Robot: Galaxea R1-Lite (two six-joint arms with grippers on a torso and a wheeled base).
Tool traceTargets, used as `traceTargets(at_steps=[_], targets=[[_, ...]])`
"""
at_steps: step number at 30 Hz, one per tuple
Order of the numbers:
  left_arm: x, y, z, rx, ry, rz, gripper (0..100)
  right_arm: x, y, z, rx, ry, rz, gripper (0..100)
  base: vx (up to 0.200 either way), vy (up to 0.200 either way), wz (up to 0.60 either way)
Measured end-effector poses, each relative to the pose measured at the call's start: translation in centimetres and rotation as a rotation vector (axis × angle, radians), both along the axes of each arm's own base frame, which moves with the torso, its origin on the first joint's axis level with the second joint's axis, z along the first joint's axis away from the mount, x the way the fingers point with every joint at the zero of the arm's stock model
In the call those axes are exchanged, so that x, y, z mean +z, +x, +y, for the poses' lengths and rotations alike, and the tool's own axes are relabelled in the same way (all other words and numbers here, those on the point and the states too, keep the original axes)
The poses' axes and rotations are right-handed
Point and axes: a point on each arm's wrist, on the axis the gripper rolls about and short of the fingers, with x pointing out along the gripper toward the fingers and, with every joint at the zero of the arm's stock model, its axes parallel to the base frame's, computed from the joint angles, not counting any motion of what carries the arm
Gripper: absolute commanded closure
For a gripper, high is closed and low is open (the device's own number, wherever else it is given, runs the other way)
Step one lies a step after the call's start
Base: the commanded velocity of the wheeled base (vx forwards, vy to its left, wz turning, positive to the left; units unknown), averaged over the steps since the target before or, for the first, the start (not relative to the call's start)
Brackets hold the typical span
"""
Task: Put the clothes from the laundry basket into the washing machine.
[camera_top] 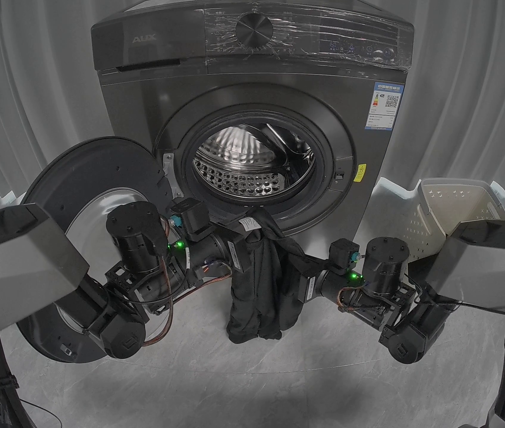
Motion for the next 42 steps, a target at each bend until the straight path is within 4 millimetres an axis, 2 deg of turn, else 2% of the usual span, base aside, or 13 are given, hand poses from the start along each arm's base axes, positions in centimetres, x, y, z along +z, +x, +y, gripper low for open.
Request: traceTargets(at_steps=[10,15,16,26,35,42], targets=[[-1.1,0.2,-0.5,-0.002,-0.002,-0.010,100,2.8,-1.9,-0.9,0.007,0.028,-0.035,100,0.000,0.000,0.00],[-1.9,0.3,-0.7,-0.004,-0.013,-0.023,100,3.8,-2.2,-1.0,0.006,0.044,-0.056,100,0.000,0.000,0.00],[-2.2,0.3,-0.7,-0.002,-0.010,-0.015,0,4.0,-2.2,-0.9,0.003,0.049,-0.063,100,0.000,0.000,0.00],[-4.6,-0.2,0.5,0.012,0.018,0.090,0,5.4,-1.8,-0.2,0.003,0.081,-0.106,100,0.000,0.000,0.00],[-6.6,-0.4,2.7,0.053,0.062,0.175,0,6.1,-2.0,0.3,0.007,0.099,-0.126,100,0.000,0.000,0.00],[-9.0,-0.1,3.1,0.032,0.100,0.233,0,6.6,-2.1,0.3,0.009,0.108,-0.135,100,0.000,0.000,0.00]])
